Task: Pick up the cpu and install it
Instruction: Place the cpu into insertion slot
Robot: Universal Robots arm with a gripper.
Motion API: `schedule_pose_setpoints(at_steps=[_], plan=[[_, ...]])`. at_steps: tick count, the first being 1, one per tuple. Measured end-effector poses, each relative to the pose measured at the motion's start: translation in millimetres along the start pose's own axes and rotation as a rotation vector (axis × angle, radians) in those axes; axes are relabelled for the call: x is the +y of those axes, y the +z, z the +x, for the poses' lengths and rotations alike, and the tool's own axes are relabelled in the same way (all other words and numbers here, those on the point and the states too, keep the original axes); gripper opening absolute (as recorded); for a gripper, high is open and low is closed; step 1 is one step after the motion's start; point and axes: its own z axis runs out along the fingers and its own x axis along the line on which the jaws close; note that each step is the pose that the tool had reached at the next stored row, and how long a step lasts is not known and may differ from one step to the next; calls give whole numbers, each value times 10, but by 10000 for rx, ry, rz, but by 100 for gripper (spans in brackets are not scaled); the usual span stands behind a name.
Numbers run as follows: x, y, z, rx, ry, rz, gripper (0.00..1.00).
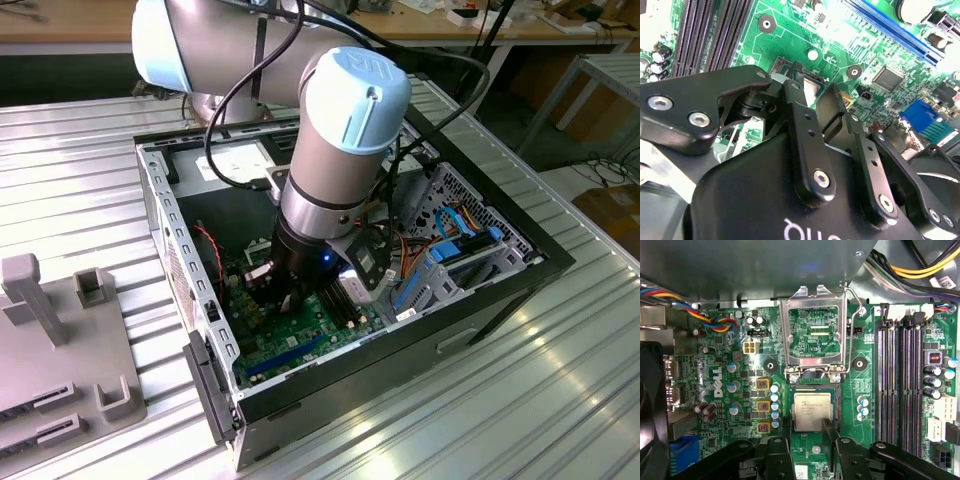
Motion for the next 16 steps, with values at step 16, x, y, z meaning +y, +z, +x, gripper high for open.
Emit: schedule_pose_setpoints(at_steps=[16], plan=[[125, 38, -45, 15, -3, 1, 52]])
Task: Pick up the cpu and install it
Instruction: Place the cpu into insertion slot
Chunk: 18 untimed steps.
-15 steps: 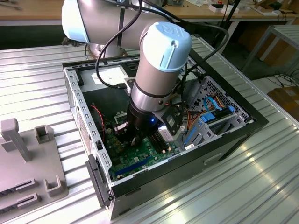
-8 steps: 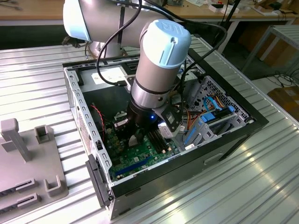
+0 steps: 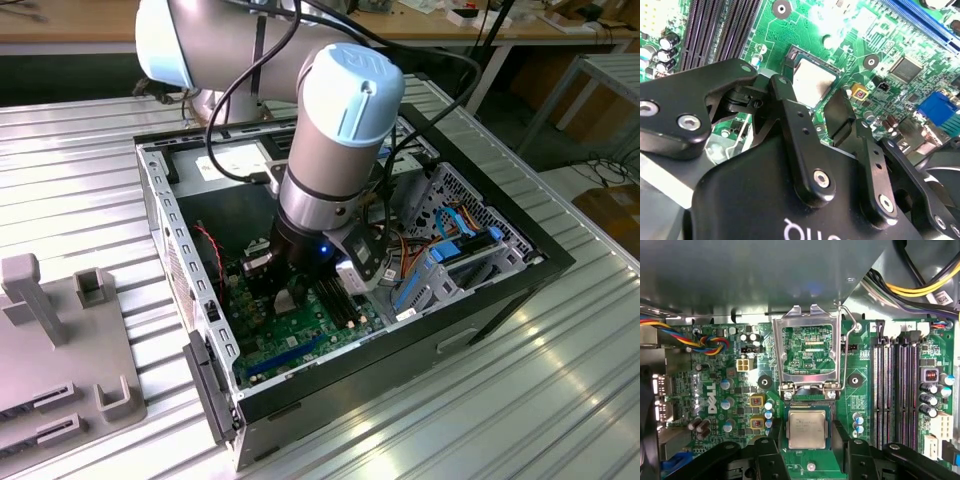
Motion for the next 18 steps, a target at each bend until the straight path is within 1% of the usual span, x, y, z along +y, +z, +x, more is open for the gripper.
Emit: schedule_pose_setpoints(at_steps=[4, 6, 7, 8, 13, 15, 16, 17, 18], plan=[[1, 10, 1, -1, 3, -2, 52], [1, 28, -1, -3, 4, -1, 52], [0, 32, -1, 2, 5, 5, 45], [0, 38, -1, 3, 4, 6, 44], [1, 51, -3, 0, 7, 0, 44], [2, 50, -9, 3, 9, 12, 44], [3, 49, -13, 0, 9, 28, 44], [3, 50, -19, -5, 10, 59, 44], [3, 49, -27, -7, 14, 132, 44]])
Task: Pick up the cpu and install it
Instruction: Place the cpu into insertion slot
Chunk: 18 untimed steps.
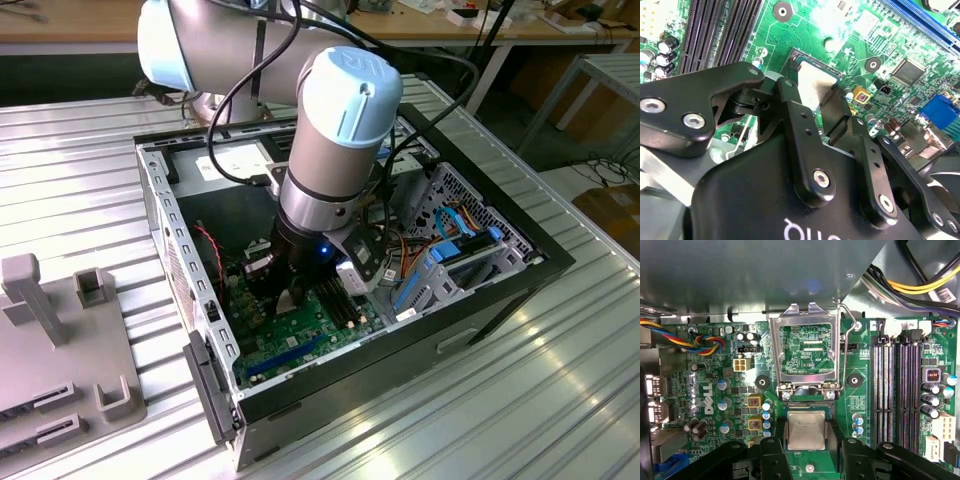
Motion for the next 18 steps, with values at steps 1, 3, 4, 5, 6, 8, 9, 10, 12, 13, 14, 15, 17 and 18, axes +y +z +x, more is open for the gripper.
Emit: schedule_pose_setpoints(at_steps=[1, 3, 4, 5, 6, 8, 9, 10, 12, 13, 14, 15, 17, 18], plan=[[-1, -2, -3, 1, 2, 42, 44], [-1, -3, -8, 1, 5, 108, 44], [-1, -3, -8, 2, 4, 111, 44], [-1, -5, -8, 2, 4, 108, 44], [-1, -9, -7, 2, 4, 99, 44], [-1, -16, -6, 2, 4, 57, 44], [-1, -16, -6, 2, 1, 33, 44], [0, -16, -7, 2, 0, 17, 44], [0, -16, -6, 3, 0, 15, 44], [0, -16, -7, 2, 0, 15, 44], [0, -17, -7, 3, -1, 14, 44], [0, -23, -6, 3, 0, 13, 44], [0, -37, -6, -2, 0, 10, 44], [-1, -53, -5, 3, 0, 14, 44]])
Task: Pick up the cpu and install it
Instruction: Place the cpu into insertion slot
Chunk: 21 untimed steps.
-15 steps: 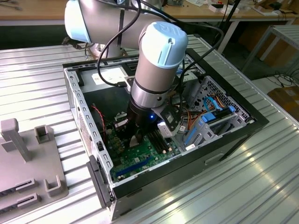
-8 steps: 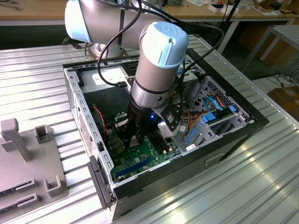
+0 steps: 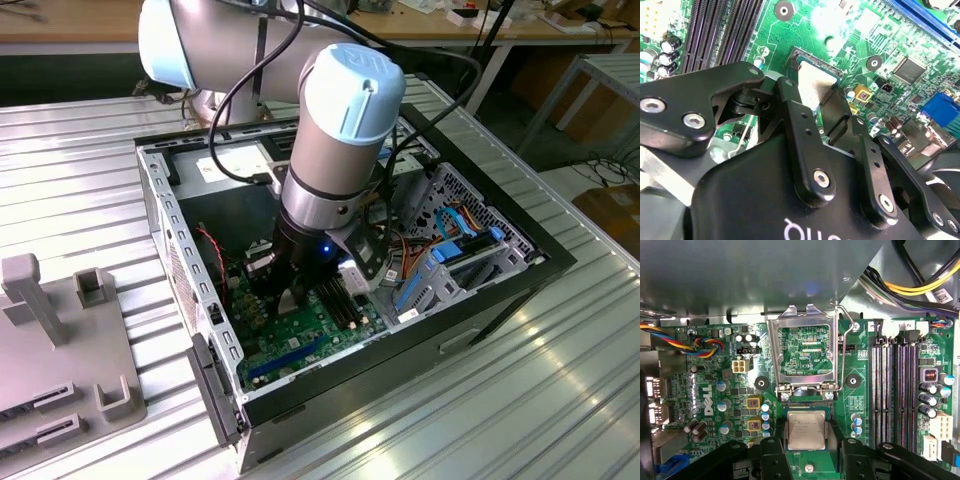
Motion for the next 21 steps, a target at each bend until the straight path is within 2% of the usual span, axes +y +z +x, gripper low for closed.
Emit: schedule_pose_setpoints(at_steps=[21], plan=[[6, 0, -1, -5, -121, 9, 44]])
